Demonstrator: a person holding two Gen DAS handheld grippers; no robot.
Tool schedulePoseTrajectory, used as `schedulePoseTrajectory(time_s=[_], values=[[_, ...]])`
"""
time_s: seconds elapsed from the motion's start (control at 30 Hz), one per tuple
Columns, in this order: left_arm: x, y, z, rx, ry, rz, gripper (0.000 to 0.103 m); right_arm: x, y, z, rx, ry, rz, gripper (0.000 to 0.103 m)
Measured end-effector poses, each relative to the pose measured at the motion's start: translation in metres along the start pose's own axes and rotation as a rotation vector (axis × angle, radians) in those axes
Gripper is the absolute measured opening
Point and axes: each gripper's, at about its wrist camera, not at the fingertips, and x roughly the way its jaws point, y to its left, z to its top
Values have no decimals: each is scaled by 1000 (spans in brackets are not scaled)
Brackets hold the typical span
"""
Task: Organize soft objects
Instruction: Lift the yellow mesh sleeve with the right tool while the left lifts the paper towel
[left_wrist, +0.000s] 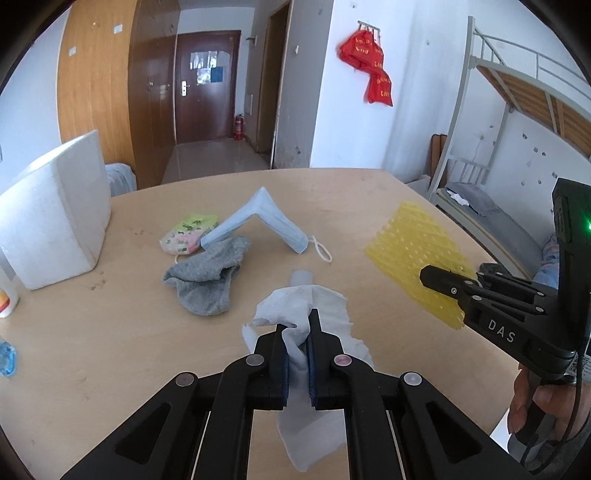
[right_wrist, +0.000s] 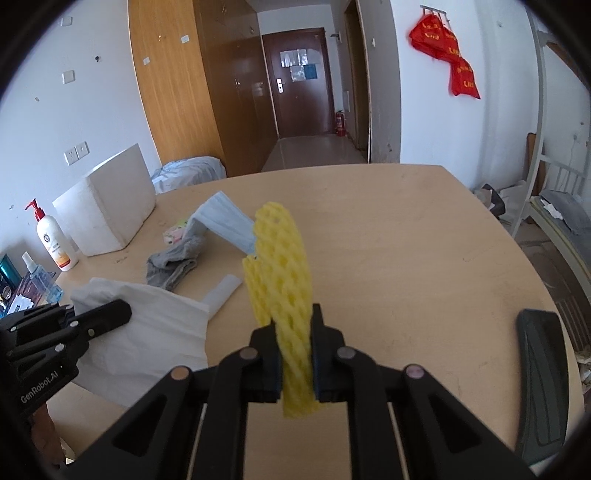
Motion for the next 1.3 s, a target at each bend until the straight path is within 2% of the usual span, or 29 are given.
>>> schedulePoseTrajectory(time_s=[0.47, 0.73, 1.07, 1.3], values=[[-38, -3, -1, -7, -81, 25, 8, -40, 19, -1, -21, -80, 8, 15], [-71, -5, -2, -12, -139, 55, 8, -60, 44, 1, -56, -136, 52, 15], [-114, 6, -7, -37, -226, 139, 8, -76, 75, 7, -121, -198, 135, 15], [-145, 31, -13, -105, -275, 255, 8, -74, 118, 16, -197, -224, 261, 15]])
